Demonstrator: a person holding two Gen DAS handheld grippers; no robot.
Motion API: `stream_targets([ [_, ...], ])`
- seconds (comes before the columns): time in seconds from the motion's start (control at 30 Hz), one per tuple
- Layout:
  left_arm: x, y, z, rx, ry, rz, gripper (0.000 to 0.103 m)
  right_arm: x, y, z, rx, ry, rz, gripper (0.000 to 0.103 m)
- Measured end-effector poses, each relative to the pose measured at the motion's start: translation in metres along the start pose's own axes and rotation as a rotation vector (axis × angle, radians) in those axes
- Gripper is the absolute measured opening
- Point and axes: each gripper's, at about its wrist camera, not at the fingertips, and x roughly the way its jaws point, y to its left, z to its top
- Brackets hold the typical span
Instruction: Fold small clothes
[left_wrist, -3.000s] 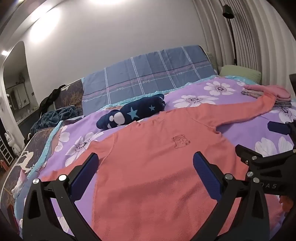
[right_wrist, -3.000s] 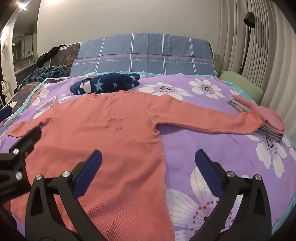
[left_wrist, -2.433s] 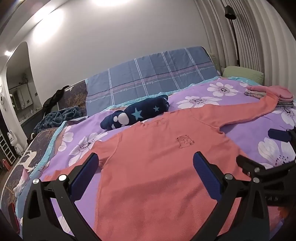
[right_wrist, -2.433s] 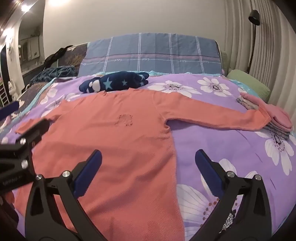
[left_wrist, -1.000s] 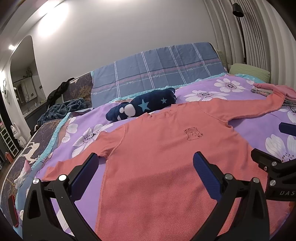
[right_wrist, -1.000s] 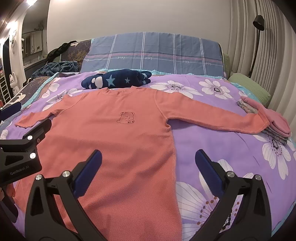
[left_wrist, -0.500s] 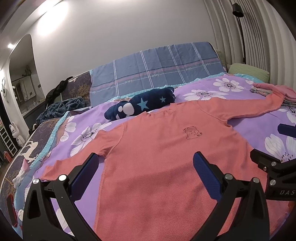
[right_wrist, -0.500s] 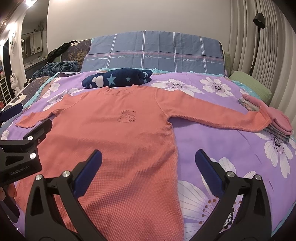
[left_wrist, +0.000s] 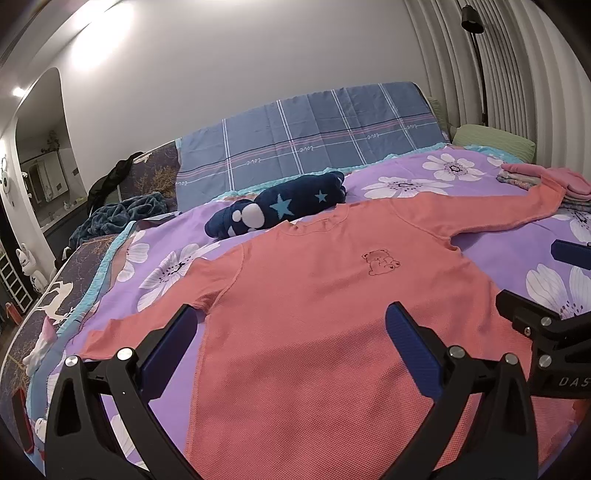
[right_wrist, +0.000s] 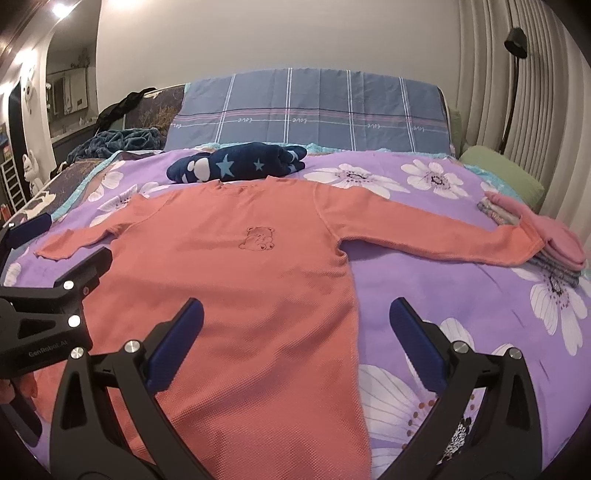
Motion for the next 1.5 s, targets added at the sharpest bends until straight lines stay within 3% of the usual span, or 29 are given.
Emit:
stream_targets([
  [0.43,0.004,0.001,0.0,-0.03,0.006,-0.037,0.102,0.0,-0.008,0.0,0.049,-0.007,-0.019,0.101],
  [0.57,0.007,0.003,-0.001,-0.044,0.028,-0.084,0.102,0.002,-0.01,0.001,0.058,-0.003,-0.02,0.101],
  [0.77,0.017,0.015,-0.008,-0.14,0.078,-0.188,0.102,0.007,-0.005,0.001,0.013,-0.001,-0.023,0.101],
  [0.93,0.031,0.041,-0.017,-0.22,0.113,-0.216,0.102,0.015,-0.007,0.001,0.011,0.022,-0.014,0.101],
  [1.07,0.05,0.101,-0.032,-0.429,0.159,-0.251,0.099,0.022,-0.009,0.002,0.036,0.048,-0.004,0.101],
  [1.13,0.058,0.136,-0.043,-0.545,0.165,-0.244,0.09,0.024,-0.007,0.002,0.02,0.045,-0.017,0.101],
  [1.23,0.069,0.197,-0.068,-0.71,0.172,-0.169,0.072,0.029,0.001,0.001,-0.026,0.045,-0.035,0.101],
  [1.3,0.077,0.244,-0.091,-0.843,0.182,-0.103,0.066,0.032,0.005,0.001,-0.048,0.053,-0.038,0.101],
  [1.43,0.096,0.32,-0.131,-1.077,0.186,-0.029,0.065,0.041,0.01,0.0,-0.072,0.074,-0.051,0.101],
  [1.5,0.108,0.345,-0.144,-1.141,0.2,0.01,0.065,0.046,0.01,0.001,-0.071,0.087,-0.06,0.101],
])
